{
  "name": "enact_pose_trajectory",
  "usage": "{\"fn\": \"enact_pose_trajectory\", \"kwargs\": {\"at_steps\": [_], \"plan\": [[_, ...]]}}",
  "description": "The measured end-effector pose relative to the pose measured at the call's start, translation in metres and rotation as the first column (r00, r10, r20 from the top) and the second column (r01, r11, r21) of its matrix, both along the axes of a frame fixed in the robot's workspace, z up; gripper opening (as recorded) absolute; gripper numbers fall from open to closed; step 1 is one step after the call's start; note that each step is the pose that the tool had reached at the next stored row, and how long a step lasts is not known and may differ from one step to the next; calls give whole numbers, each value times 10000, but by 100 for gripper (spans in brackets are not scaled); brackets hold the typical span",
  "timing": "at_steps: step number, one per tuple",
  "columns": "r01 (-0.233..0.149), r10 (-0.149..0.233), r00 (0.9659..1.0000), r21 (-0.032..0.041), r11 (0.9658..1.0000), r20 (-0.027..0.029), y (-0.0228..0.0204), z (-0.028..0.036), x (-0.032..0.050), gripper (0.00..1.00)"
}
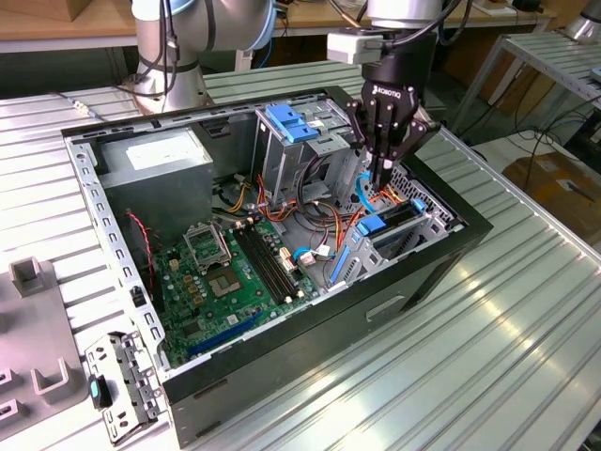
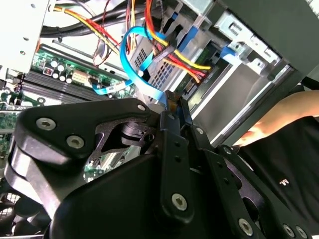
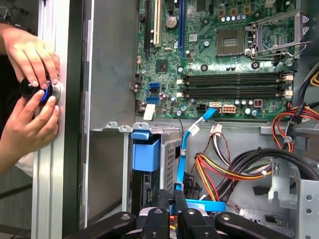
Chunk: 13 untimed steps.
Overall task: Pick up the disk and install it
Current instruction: 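Insert the second disk wire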
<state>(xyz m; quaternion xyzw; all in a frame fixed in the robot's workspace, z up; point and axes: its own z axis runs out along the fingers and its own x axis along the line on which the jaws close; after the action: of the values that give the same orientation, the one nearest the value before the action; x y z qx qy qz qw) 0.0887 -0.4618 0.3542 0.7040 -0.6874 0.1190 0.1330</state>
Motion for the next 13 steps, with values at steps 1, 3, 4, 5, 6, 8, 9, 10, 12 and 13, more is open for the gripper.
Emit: {"fn": "enact_pose_trajectory", "kwargs": {"at_steps": [1,3,4,5,6,8,9,10,12,13], "plan": [[-2,2,10000,1,10000,17,-2,0,-9,16],[-7,7,10000,22,10000,60,-16,0,-19,16],[-12,12,10000,38,10000,74,-25,0,-20,16],[-18,17,10000,54,10000,86,-39,0,-21,16],[-22,21,9999,92,10000,103,-67,-2,-24,16],[-28,26,9999,166,9999,130,-114,-2,-29,16],[-30,27,9999,192,9998,144,-136,-2,-32,16],[-32,29,9999,214,9998,158,-156,-3,-35,16],[-39,34,9998,263,9996,190,-208,-3,-40,16],[-42,36,9998,282,9996,203,-229,-3,-42,16]]}}
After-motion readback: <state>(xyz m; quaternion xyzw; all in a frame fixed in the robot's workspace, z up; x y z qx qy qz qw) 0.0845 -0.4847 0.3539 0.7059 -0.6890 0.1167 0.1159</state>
